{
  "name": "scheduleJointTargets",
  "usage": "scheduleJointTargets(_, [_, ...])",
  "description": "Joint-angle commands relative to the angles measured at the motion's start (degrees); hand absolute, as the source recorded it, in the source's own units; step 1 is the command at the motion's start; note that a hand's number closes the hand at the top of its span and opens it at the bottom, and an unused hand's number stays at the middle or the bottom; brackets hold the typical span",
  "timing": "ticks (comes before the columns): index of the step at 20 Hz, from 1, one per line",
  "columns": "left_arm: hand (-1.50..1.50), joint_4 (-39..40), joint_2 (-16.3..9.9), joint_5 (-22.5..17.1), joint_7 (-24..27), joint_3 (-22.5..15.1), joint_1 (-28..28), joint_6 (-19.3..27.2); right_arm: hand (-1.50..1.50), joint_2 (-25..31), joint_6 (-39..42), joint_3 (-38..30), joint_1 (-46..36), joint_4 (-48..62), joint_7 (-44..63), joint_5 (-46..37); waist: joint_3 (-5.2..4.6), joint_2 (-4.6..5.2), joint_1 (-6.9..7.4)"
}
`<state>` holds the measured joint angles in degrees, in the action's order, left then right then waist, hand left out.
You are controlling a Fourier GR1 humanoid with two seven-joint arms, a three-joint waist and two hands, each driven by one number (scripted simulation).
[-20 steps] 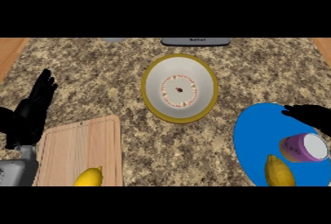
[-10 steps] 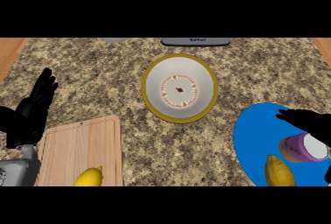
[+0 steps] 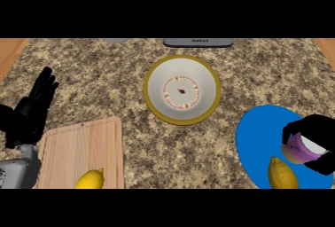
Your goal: Pick the can from the plate and place it in the bowl
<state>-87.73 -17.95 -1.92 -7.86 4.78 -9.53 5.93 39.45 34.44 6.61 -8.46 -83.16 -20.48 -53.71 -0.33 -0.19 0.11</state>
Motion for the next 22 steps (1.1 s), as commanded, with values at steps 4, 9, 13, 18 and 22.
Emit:
scheduleJointTargets(4, [0.00,0.01,0.28,-0.15,2.90,1.86,2.86,-1.96,1.50,-7.37,-3.92,2.12,-2.20,5.85,-0.40,-3.42,0.33,0.24,0.24])
scheduleJointTargets(9, [0.00,2.06,3.28,2.56,0.95,-0.06,-1.33,0.90,1.50,-5.80,-11.31,-1.49,-1.37,9.70,-5.79,-4.64,0.36,0.31,-0.06])
scheduleJointTargets(13, [0.00,0.37,1.68,1.32,0.55,0.56,-0.13,-1.31,1.50,-22.34,-4.14,1.45,-7.15,-1.40,18.75,-6.26,0.21,0.11,0.75])
scheduleJointTargets(18, [0.00,0.38,1.75,1.75,0.65,-0.46,-1.46,-1.69,1.50,-38.30,-7.14,5.40,-10.54,-0.48,35.04,-11.37,0.05,0.62,4.50])
scheduleJointTargets(22, [0.00,0.57,2.09,1.41,0.43,-1.60,-1.92,-2.93,1.50,-39.12,-11.35,10.88,-16.99,-0.63,49.31,-11.85,0.09,0.36,6.47])
